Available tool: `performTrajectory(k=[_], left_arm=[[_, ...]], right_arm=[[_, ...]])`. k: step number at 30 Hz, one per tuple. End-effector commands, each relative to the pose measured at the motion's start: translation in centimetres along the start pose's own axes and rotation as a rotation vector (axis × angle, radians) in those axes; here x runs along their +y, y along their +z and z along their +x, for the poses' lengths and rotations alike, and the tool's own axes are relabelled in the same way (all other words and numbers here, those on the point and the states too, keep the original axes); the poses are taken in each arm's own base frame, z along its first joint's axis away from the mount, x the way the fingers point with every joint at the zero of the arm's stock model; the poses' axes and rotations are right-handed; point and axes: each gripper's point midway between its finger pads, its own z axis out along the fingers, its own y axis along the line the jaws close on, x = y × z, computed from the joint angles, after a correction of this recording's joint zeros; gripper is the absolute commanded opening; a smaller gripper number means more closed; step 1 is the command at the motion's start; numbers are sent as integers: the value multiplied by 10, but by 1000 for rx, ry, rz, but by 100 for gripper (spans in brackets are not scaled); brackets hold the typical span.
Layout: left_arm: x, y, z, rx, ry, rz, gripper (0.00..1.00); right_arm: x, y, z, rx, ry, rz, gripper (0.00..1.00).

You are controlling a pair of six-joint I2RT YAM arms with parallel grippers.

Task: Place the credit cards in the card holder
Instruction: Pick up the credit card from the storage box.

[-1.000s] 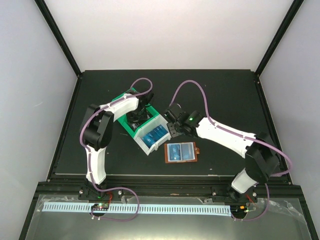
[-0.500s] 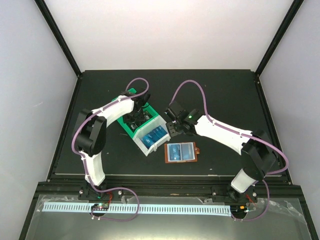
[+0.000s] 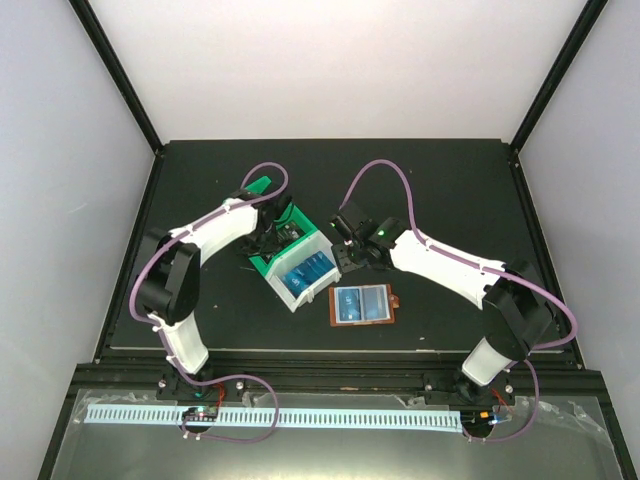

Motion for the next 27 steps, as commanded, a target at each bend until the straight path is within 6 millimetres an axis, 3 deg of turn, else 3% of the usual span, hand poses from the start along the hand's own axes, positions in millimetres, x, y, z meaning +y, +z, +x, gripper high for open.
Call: performTrajectory(k=[1, 5, 12, 17, 21, 27], left_arm=[[8, -11, -4, -21, -33, 12, 26], [0, -15, -9, -29, -40, 73, 27], [-14, -1, -12, 10, -43, 132, 35], [-15, 8, -12, 22, -39, 128, 35], [-10, 15, -10, 31, -30, 95, 26], [-5, 4, -17, -10, -29, 93, 6]], right_arm=[[2, -8, -14, -38, 27, -16, 60], [2, -8, -13, -36, 27, -17, 59], [1, -6, -11, -28, 28, -13, 59], [-1, -5, -9, -24, 30, -3, 59], [-2, -6, -10, -27, 29, 0, 59], [-2, -7, -11, -31, 31, 1, 59]])
